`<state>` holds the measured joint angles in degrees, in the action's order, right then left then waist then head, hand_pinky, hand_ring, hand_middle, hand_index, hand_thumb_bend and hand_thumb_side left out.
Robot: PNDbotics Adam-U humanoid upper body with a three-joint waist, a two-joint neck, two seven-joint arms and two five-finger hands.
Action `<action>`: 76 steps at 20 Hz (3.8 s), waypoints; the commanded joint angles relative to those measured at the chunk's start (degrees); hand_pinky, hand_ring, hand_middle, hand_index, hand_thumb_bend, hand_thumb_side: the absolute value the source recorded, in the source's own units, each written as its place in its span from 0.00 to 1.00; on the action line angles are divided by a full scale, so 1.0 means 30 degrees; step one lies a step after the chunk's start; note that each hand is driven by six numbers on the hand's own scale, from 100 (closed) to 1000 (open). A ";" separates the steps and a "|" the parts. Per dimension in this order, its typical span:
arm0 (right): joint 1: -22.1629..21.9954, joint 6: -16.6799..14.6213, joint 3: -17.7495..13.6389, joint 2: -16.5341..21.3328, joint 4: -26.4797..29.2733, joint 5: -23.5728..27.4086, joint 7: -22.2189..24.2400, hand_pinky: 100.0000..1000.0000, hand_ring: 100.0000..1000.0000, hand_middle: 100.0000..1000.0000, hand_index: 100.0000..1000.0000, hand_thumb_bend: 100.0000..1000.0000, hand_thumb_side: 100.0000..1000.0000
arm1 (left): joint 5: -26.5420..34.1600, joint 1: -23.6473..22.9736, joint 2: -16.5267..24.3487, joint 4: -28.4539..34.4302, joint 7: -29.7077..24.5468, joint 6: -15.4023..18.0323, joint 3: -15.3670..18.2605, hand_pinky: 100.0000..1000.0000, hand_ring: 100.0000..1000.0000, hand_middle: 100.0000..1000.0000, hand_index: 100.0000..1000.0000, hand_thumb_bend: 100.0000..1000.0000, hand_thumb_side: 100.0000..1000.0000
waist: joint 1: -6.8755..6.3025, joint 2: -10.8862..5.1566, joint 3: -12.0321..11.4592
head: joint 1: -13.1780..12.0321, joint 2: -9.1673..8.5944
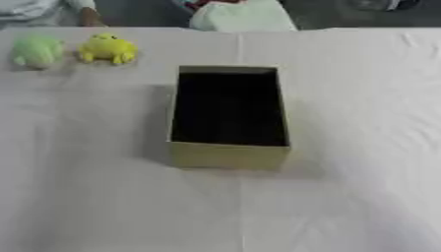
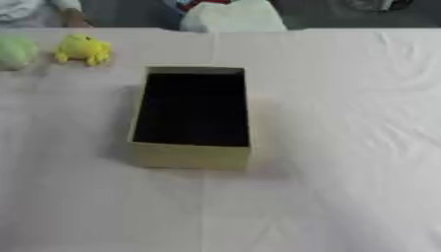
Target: Pick up objects on the table and place them in the box.
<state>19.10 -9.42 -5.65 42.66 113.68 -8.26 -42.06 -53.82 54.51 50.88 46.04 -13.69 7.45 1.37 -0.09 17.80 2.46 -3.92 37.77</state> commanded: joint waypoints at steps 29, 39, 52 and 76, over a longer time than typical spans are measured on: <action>-0.0260 0.0176 -0.0462 0.0843 0.0302 -0.0500 -0.0565 0.75 0.70 0.67 0.76 0.00 1.00 | -0.0103 0.0710 0.0657 0.0910 -0.0662 -0.0152 0.0545 0.86 0.89 0.96 1.00 0.49 0.09 | -0.0043 0.0756 -0.1268 | -0.1141 -0.0094; -0.0095 0.0148 -0.0447 0.0754 0.0302 -0.0475 -0.0600 0.75 0.70 0.67 0.76 0.00 1.00 | -0.0222 0.1046 0.0283 0.0453 0.0588 -0.0328 0.0563 0.86 0.89 0.95 0.99 0.47 0.06 | 0.0059 0.1267 -0.1075 | -0.1440 -0.0723; -0.0002 0.0180 -0.0430 0.0685 0.0302 -0.0478 -0.0679 0.75 0.70 0.66 0.76 0.00 1.00 | -0.0287 0.1400 -0.0023 0.0646 0.1033 -0.0197 0.0492 0.86 0.89 0.96 0.99 0.46 0.05 | -0.0202 0.1870 -0.0796 | -0.1600 -0.1290; 0.0126 0.0043 -0.0506 0.0686 0.0302 -0.0492 -0.0944 0.75 0.70 0.66 0.76 0.00 0.99 | -0.1359 0.1971 -0.0222 0.0438 -0.0413 -0.0200 0.0422 0.86 0.89 0.96 0.99 0.38 0.00 | -0.0403 0.2187 -0.0203 | -0.1683 -0.2291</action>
<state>18.98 -9.25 -6.36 43.14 113.68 -9.43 -44.64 -57.30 59.12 48.41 46.99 -14.45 7.01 2.30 -1.31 25.50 1.82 -8.73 31.63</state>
